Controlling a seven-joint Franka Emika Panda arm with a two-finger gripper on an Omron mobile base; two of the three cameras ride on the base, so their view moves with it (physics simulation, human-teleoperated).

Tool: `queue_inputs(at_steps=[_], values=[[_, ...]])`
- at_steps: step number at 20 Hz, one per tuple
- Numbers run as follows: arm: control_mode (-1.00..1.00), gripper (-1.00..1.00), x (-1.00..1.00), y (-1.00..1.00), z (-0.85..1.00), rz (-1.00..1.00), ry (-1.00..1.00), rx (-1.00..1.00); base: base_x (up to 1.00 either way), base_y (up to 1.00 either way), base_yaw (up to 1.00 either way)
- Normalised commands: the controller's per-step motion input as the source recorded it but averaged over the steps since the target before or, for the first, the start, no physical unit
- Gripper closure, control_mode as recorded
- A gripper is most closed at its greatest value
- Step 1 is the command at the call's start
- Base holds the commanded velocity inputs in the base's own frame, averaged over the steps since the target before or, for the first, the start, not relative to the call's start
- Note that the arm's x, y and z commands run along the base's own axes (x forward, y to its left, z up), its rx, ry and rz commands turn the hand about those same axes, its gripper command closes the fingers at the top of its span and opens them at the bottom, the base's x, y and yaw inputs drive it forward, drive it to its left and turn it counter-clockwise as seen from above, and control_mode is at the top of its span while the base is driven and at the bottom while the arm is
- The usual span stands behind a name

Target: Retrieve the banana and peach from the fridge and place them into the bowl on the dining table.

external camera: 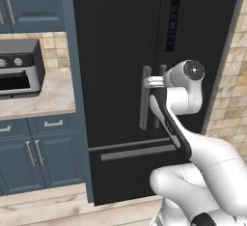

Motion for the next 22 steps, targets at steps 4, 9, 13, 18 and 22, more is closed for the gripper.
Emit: queue_inputs(at_steps=[4, 9, 13, 18, 22], values=[[-1.00, -1.00, 0.45, -0.18, 0.00, -0.01, 0.21, 0.07, 0.00, 0.00, 0.00], [-1.00, -1.00, 0.63, 0.00, 0.00, 0.01, 0.23, 0.00, 0.00, 0.00, 0.00], [-1.00, -1.00, 0.65, 0.02, -0.08, 0.03, 0.10, 0.00, 0.00, 0.00, 0.00], [-1.00, -1.00, 0.50, 0.00, -0.29, 0.04, -0.03, 0.00, 0.00, 0.00, 0.00], [-1.00, -1.00, 0.42, 0.00, -0.51, 0.05, -0.19, -0.02, 0.00, 0.00, 0.00]])
